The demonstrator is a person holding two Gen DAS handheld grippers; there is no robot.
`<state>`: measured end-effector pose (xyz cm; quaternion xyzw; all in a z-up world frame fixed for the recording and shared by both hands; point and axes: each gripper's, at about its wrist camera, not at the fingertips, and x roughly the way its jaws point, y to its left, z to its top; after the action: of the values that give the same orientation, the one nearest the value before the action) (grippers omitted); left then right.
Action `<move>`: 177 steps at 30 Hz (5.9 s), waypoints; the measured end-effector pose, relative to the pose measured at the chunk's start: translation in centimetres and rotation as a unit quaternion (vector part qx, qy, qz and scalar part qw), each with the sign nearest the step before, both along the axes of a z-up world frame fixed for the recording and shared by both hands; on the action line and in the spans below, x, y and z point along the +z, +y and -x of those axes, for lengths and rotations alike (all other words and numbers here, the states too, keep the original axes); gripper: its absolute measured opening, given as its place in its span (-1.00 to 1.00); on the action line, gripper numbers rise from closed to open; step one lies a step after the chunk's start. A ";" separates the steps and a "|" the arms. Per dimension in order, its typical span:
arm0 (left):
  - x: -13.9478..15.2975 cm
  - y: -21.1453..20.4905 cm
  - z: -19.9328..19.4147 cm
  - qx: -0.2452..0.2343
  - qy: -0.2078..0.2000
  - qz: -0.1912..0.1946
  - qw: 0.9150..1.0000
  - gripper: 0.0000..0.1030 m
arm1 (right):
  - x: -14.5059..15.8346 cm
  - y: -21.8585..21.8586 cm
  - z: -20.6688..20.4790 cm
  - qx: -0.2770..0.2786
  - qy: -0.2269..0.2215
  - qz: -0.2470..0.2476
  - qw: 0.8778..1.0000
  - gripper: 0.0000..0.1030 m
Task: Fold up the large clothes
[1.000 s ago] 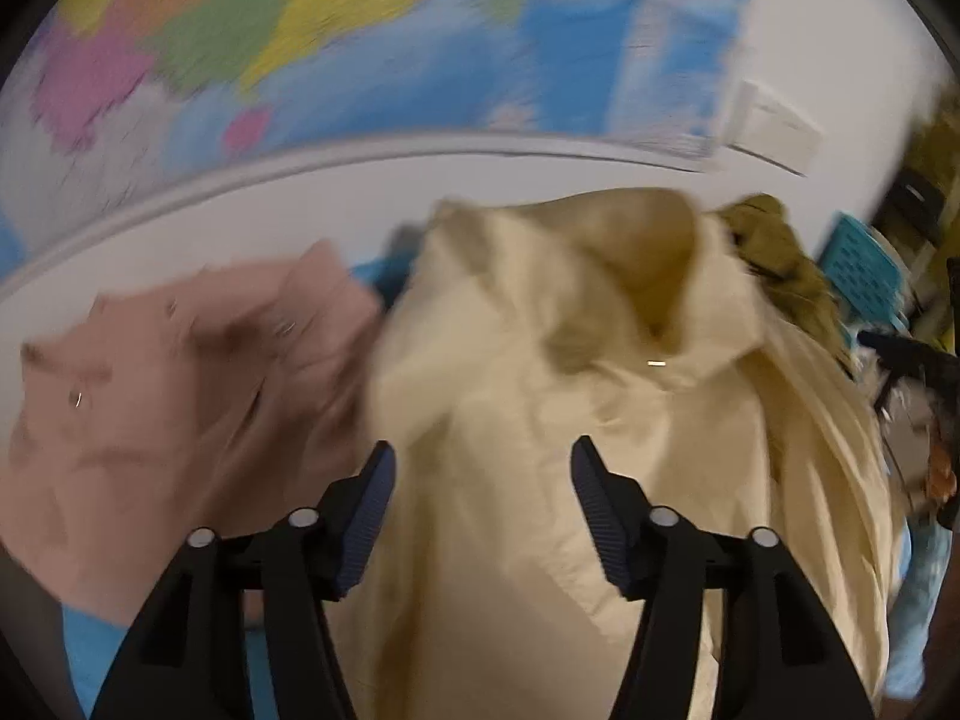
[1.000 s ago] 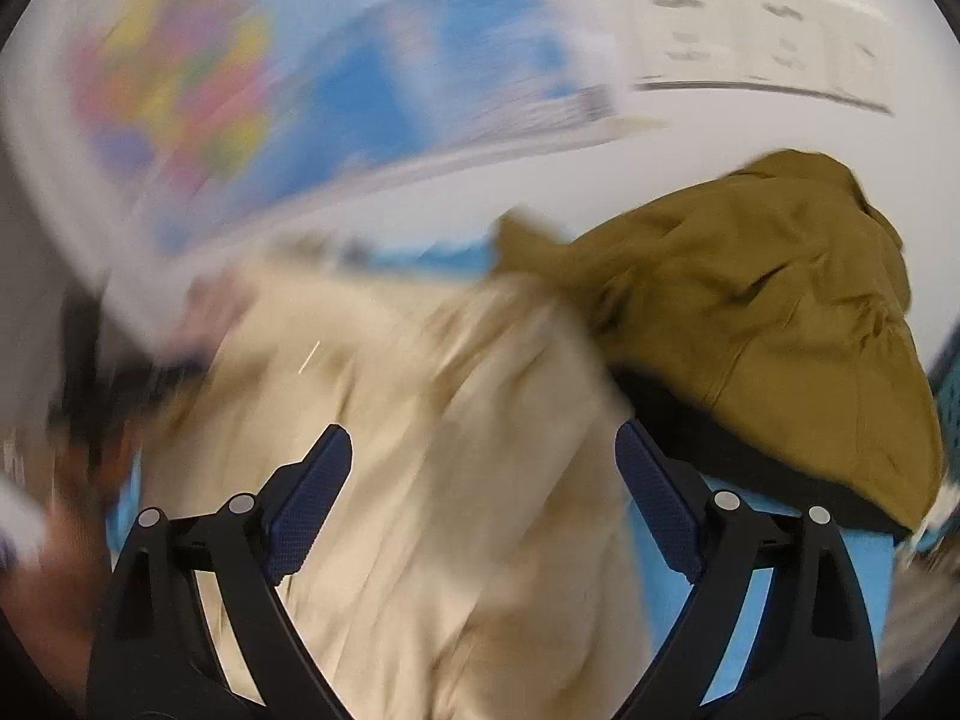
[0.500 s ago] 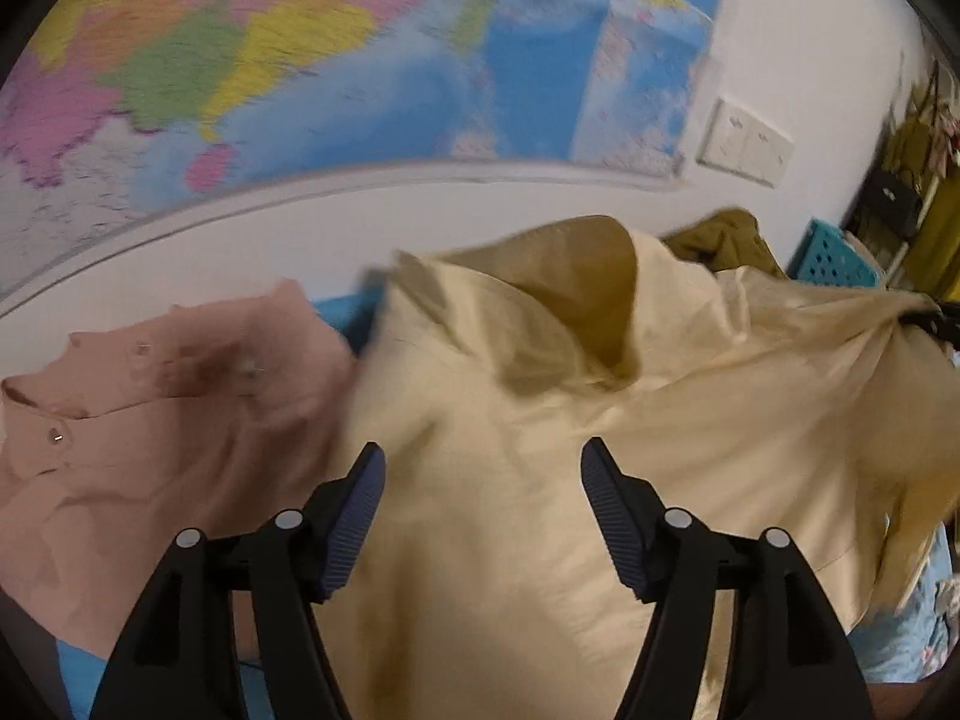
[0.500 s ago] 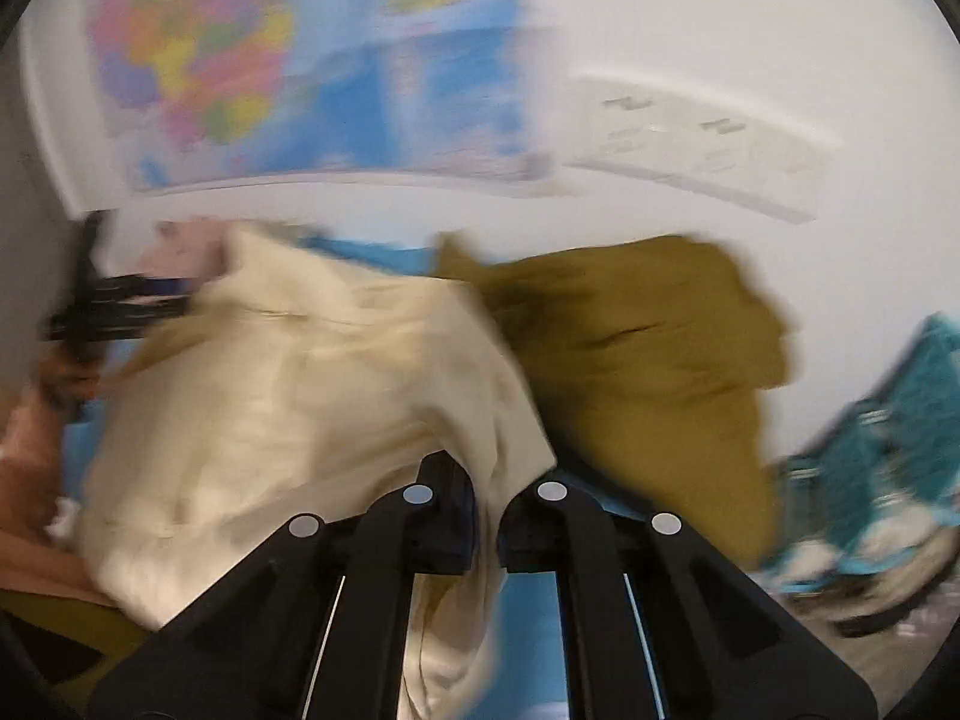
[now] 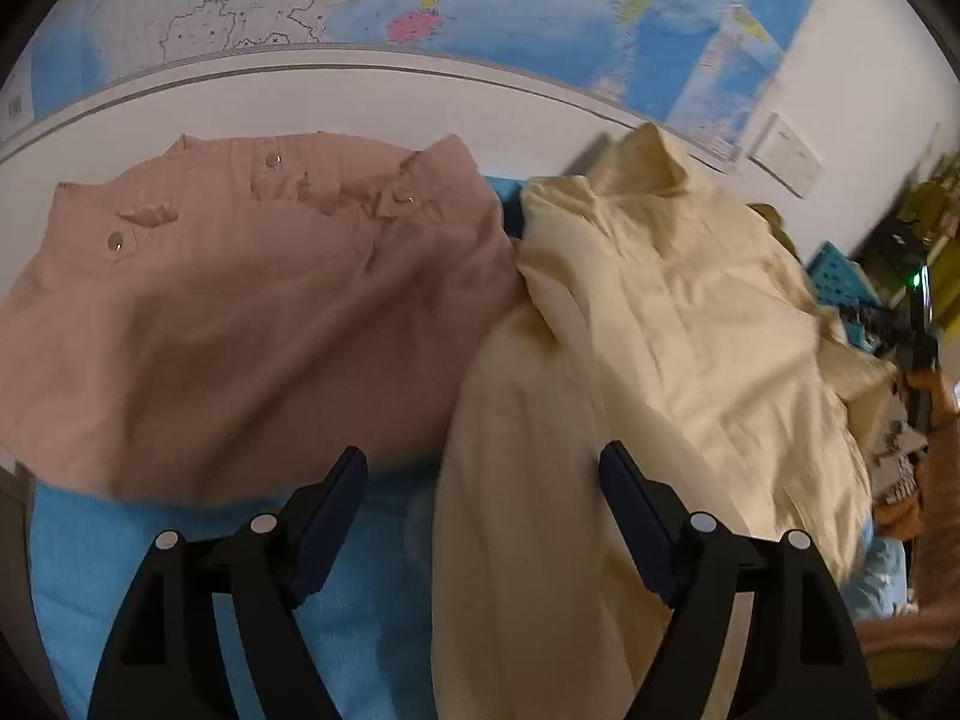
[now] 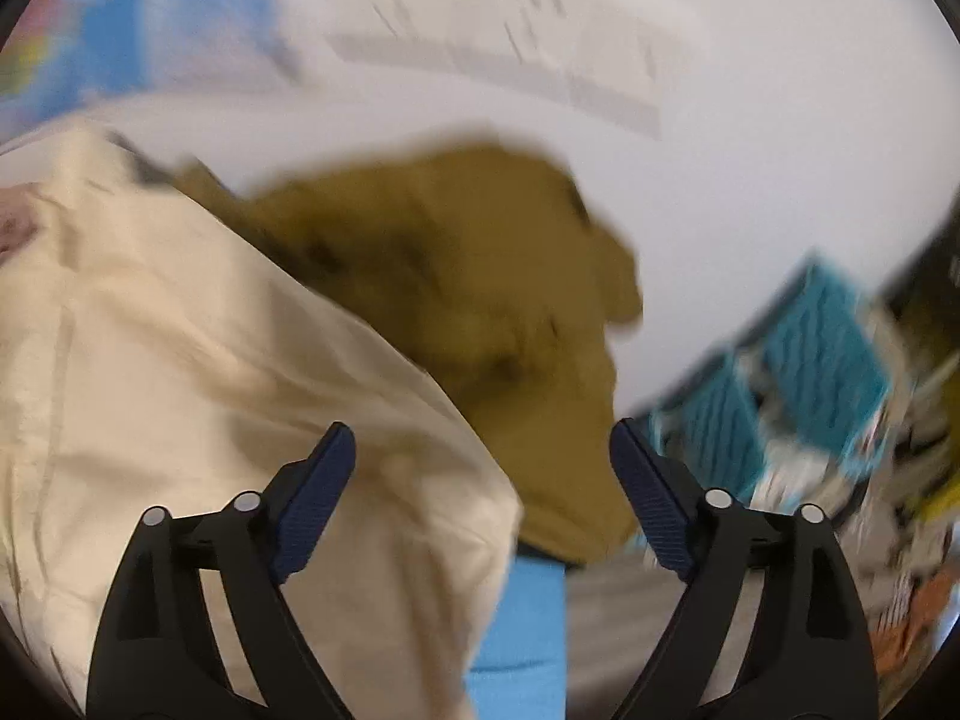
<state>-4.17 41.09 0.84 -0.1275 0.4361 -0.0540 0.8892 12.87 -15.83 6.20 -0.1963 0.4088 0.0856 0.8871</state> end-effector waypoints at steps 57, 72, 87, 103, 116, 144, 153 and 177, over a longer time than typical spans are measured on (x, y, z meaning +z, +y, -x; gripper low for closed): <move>2.7 -1.9 8.1 0.208 0.023 -0.379 0.901 0.57 | -2.4 6.3 15.1 0.168 0.028 -0.246 0.954 0.49; -5.8 -9.5 17.7 -0.067 -0.034 0.089 0.993 0.75 | -9.8 -2.1 20.0 0.097 0.138 -0.286 0.943 0.69; -5.0 -7.5 12.3 0.034 -0.015 0.209 0.977 -0.58 | -10.1 -1.7 17.5 0.127 0.174 -0.409 0.887 0.54; -1.1 -7.9 16.7 0.015 -0.029 0.176 0.984 -0.56 | -5.6 -3.9 24.3 0.189 0.148 -0.457 0.856 -0.59; 8.2 -9.0 18.4 0.041 -0.191 -0.095 0.976 0.54 | 1.4 -3.1 24.9 0.204 0.024 -0.246 0.947 0.54; -0.5 -9.8 -14.4 0.038 -0.066 -0.270 0.960 0.06 | -6.6 19.6 -0.3 0.174 0.015 -0.095 0.980 -0.97; -0.2 -11.9 -12.5 -0.002 -0.083 -0.254 0.964 0.25 | -4.7 20.0 -1.6 0.165 -0.036 -0.109 0.979 -0.98; -0.6 -26.1 -11.6 -0.166 -0.063 -0.176 0.968 0.42 | -7.8 -10.6 16.5 0.004 0.064 -0.244 0.968 0.88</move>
<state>7.45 14.98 0.29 0.1086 0.3965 -0.1311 0.9021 -3.65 -26.40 -1.56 0.0310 0.4308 0.1984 0.8798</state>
